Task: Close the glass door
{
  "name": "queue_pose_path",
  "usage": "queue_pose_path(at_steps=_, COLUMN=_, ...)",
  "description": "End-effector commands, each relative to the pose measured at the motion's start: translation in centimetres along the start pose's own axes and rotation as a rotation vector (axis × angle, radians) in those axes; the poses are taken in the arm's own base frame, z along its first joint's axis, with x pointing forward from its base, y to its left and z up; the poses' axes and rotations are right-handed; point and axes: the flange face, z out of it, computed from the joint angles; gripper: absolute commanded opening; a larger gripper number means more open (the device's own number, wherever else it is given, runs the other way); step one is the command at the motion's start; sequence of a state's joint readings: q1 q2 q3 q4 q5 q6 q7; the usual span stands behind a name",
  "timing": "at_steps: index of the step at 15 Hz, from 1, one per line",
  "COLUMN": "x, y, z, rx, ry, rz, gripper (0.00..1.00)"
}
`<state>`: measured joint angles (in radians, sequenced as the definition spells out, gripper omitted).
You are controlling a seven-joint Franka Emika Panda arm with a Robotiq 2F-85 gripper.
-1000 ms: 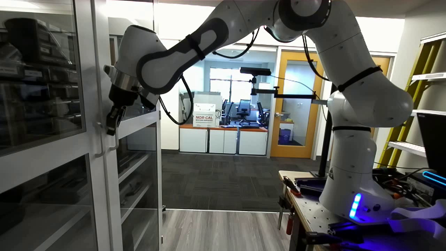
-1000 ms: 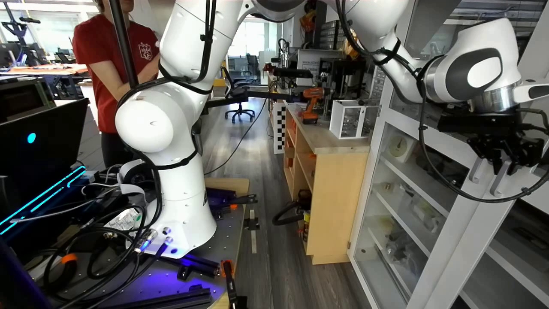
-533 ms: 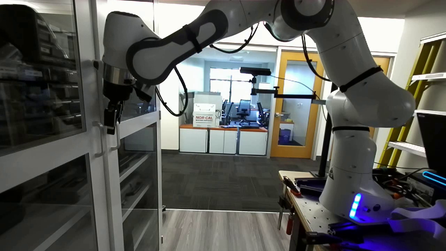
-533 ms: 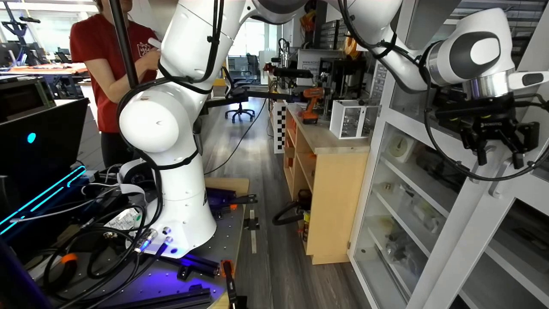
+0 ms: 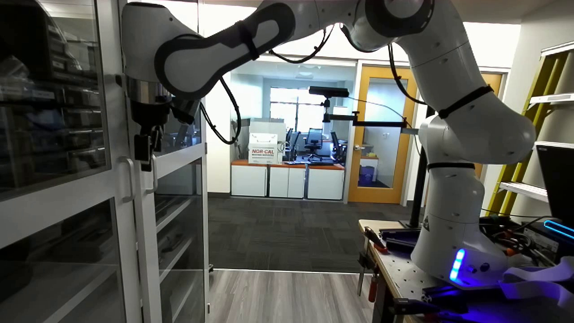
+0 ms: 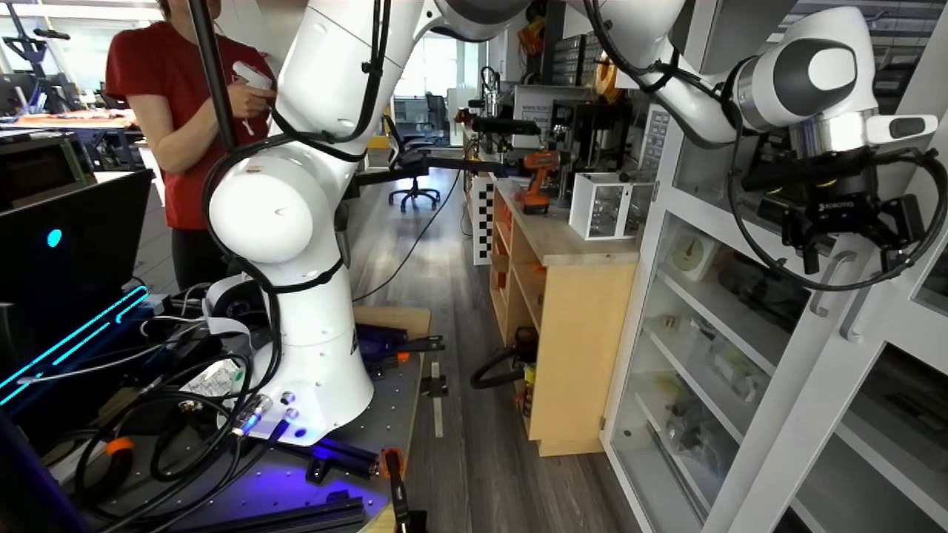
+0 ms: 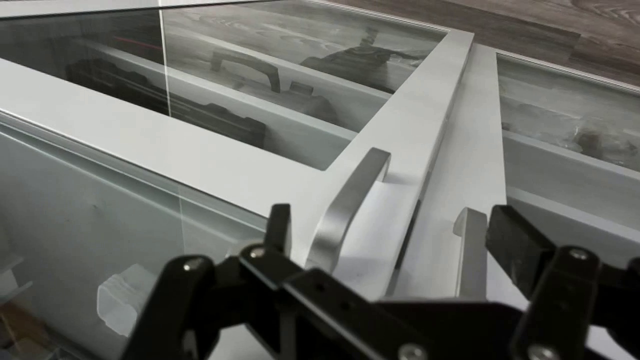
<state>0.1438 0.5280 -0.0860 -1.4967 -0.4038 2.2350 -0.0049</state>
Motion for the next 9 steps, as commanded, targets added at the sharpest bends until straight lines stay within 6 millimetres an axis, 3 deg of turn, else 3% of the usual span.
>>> queue_pose_path(at_steps=1, x=-1.4, y=0.1, z=-1.8, rx=-0.034, ry=-0.056, rz=0.018, gripper=1.0)
queue_pose_path(at_steps=4, x=-2.8, y=-0.2, z=-2.6, rx=-0.023, ry=-0.083, rz=0.024, gripper=1.0)
queue_pose_path(at_steps=9, x=-6.9, y=-1.4, z=-4.7, rx=0.016, ry=-0.104, rz=0.078, gripper=1.0)
